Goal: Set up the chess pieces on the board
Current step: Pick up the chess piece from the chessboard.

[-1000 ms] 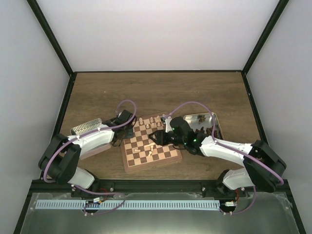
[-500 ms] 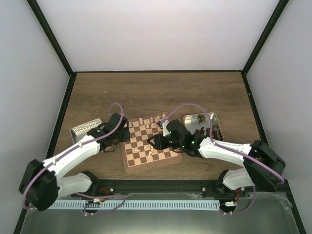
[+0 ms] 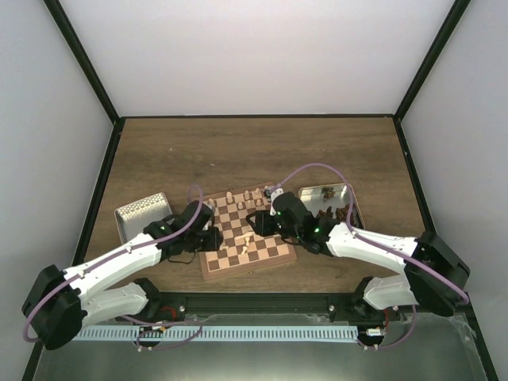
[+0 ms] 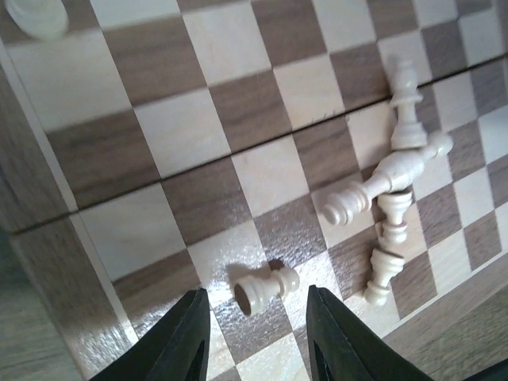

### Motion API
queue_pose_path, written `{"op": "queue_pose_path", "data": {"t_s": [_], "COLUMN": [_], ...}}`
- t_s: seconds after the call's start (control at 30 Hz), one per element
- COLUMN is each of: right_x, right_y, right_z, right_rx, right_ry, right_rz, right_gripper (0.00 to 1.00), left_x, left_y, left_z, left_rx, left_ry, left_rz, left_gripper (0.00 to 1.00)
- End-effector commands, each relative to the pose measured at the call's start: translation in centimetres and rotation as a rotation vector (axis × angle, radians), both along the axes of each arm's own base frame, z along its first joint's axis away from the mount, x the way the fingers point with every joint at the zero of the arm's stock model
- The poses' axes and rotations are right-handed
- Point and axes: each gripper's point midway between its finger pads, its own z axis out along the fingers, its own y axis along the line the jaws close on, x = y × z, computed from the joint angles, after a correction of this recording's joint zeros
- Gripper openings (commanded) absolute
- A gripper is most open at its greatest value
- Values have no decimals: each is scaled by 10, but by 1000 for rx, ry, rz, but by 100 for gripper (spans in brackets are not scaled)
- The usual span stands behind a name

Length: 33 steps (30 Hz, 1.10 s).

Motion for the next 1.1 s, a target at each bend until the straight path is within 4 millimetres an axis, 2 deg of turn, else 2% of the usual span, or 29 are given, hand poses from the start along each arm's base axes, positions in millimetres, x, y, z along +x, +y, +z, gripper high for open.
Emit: {"op": "queue_pose_path", "data": {"t_s": [0.0, 0.2, 0.4, 0.6, 0.7, 0.8, 1.07], "right_x": [5, 4, 3, 3, -2, -13, -30], "right_y": [-4, -3, -3, -3, 5, 17, 39], "right_z": [8, 4, 3, 1, 4, 4, -7], "right_rx": [9, 9, 4, -3, 3, 13, 20], "right_ry": [-15, -9, -10, -17, -38, -57, -55], "right_rz": [-38, -30, -24, -13, 62, 170, 315], "right_gripper": [44, 44, 44, 44, 44, 44, 43], "left_x": [-13, -15, -13, -19, -14, -10, -10], "left_y": [-6, -9, -13, -12, -12, -12, -6], "left_z": [-11, -22, -32, -43, -42, -42, -46], "left_rx": [-5, 10, 35, 63, 77, 81, 104], "left_ry": [60, 73, 91, 123, 107, 94, 81], "left_rz": [8, 22, 6, -15, -7, 0, 8], "left_gripper": [35, 31, 20, 19, 18, 12, 5]}}
